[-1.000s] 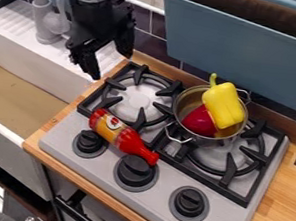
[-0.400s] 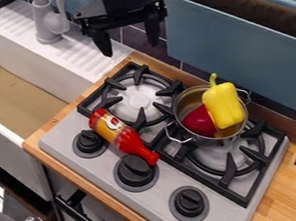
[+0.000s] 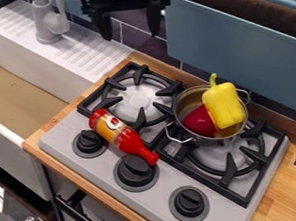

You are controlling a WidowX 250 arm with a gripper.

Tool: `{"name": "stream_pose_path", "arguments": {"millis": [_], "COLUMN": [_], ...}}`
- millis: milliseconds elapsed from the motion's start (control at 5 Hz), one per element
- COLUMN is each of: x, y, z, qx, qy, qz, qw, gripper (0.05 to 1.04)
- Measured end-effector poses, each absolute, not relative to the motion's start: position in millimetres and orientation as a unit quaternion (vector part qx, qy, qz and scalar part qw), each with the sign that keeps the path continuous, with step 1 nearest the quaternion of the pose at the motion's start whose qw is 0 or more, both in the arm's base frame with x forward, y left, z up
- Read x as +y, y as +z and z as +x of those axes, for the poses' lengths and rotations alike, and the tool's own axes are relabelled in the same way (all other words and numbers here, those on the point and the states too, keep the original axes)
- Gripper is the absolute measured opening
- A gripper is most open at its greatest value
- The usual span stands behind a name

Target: Moved the red bottle to the left lower burner side

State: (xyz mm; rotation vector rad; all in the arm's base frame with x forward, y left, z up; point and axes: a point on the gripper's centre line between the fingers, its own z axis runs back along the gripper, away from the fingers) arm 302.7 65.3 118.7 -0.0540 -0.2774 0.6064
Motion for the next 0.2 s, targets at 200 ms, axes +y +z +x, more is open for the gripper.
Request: {"name": "stream_pose_path", "arguments": {"millis": [200], "x": [60.9], "y": [118.1], "z": [305.6], "qx": [-0.141], "qy": [0.276], "qz": [-0.016], "qw": [0.951], "gripper": [0.996]}}
